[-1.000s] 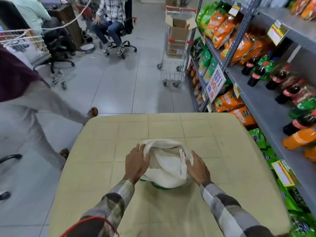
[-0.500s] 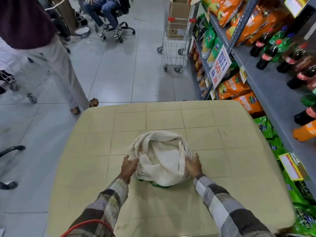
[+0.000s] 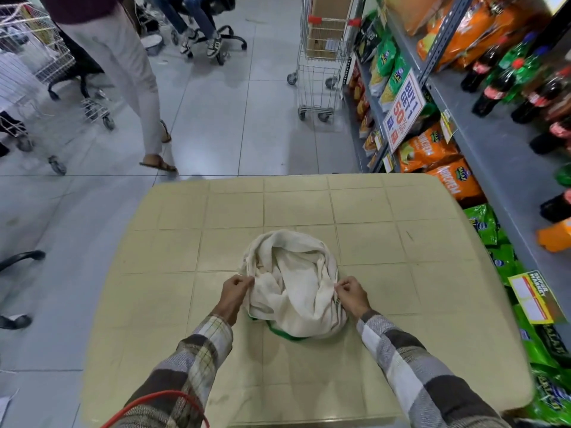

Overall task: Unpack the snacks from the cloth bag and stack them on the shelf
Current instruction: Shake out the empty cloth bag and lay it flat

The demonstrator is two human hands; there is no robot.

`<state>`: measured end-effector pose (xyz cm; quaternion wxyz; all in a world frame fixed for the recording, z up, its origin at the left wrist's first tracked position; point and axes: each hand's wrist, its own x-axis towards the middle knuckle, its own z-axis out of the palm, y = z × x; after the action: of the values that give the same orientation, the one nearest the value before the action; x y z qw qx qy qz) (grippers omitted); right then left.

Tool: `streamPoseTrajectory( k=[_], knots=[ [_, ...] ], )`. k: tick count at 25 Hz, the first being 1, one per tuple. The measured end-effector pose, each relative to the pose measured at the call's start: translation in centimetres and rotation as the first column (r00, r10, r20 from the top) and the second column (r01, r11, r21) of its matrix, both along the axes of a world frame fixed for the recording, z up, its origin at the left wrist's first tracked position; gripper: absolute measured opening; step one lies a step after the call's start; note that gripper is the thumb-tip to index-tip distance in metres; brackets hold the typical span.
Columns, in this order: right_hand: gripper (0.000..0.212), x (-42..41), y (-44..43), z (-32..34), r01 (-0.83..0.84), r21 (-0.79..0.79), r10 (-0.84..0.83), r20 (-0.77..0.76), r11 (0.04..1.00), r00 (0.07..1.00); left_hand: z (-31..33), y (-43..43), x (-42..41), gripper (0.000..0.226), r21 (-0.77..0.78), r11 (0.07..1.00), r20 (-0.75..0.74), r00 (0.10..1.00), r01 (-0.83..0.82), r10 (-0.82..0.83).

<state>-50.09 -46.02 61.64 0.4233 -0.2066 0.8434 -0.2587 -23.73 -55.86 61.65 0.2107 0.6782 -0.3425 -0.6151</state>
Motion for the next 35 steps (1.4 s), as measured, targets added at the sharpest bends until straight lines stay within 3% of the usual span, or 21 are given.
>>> streamPoseTrajectory(
  k=[4, 6, 8, 10, 15, 19, 21, 23, 24, 26, 29, 31, 33, 35],
  knots=[
    [0.047, -0.3, 0.5, 0.5, -0.111, 0.038, 0.11, 0.024, 0.993, 0.994, 0.1, -0.2, 0.2, 0.043, -0.016, 1.0, 0.089, 0.996, 0.015, -0.014],
    [0.039, -0.5, 0.8, 0.5, -0.189, 0.062, 0.194, -0.085, 0.98, 0.977, 0.4, -0.2, 0.4, 0.037, -0.094, 0.994, 0.204, 0.979, 0.052, -0.031],
    [0.033, -0.9, 0.9, 1.1, -0.159, 0.069, 0.17, -0.203, 0.985, 0.964, 1.1, -0.6, 0.7, 0.016, -0.215, 0.977, 0.272, 0.961, 0.002, 0.058],
    [0.031, -1.8, 0.9, 2.0, -0.083, 0.058, 0.097, -0.313, 0.995, 0.945, 2.1, -1.1, 1.1, 0.012, -0.352, 0.934, 0.258, 0.952, -0.067, 0.165],
    [0.03, -5.1, 0.2, 4.5, -0.079, 0.017, 0.074, -0.581, 0.997, 0.81, 5.3, -2.9, 2.1, 0.041, -0.583, 0.798, 0.162, 0.94, -0.153, 0.299],
    [0.029, -6.1, -1.1, 6.8, -0.057, -0.074, 0.006, -0.562, 0.996, 0.827, 7.5, -4.1, 1.9, 0.03, -0.569, 0.816, 0.137, 0.966, -0.104, 0.219],
    [0.029, -6.6, -1.6, 7.5, -0.081, -0.081, 0.027, -0.52, 0.993, 0.853, 8.4, -4.6, 2.0, 0.012, -0.52, 0.853, 0.202, 0.965, -0.04, 0.168],
    [0.02, -7.4, -2.0, 8.3, -0.14, -0.125, 0.064, -0.48, 0.982, 0.875, 9.6, -5.1, 2.2, 0.019, -0.529, 0.845, 0.289, 0.954, 0.086, 0.084],
    [0.014, -7.8, -2.3, 8.9, -0.147, -0.206, 0.042, -0.441, 0.968, 0.897, 10.1, -5.4, 2.4, 0.028, -0.561, 0.817, 0.324, 0.944, 0.135, 0.067],
    [0.026, -8.6, -2.8, 9.8, -0.063, -0.403, -0.087, -0.343, 0.913, 0.935, 11.6, -6.2, 2.6, 0.037, -0.624, 0.77, 0.351, 0.928, 0.133, 0.124],
    [0.032, -9.1, -3.0, 10.7, 0.069, -0.542, -0.221, -0.219, 0.837, 0.95, 13.4, -6.6, 2.3, 0.02, -0.687, 0.724, 0.316, 0.923, 0.064, 0.218],
    [0.056, -8.9, -2.6, 10.6, -0.115, -0.478, -0.042, -0.305, 0.871, 0.951, 13.7, -6.3, 1.6, 0.029, -0.64, 0.766, 0.284, 0.946, 0.063, 0.159],
    [0.071, -8.7, -1.9, 9.8, -0.437, -0.32, 0.295, -0.407, 0.841, 0.865, 13.8, -5.8, 0.0, 0.049, -0.431, 0.901, 0.119, 0.986, -0.055, 0.117],
    [0.06, -8.4, -1.2, 8.7, -0.643, -0.196, 0.548, -0.379, 0.741, 0.746, 13.6, -5.2, -1.3, 0.055, -0.173, 0.976, -0.079, 0.99, -0.133, 0.121]
  ],
)
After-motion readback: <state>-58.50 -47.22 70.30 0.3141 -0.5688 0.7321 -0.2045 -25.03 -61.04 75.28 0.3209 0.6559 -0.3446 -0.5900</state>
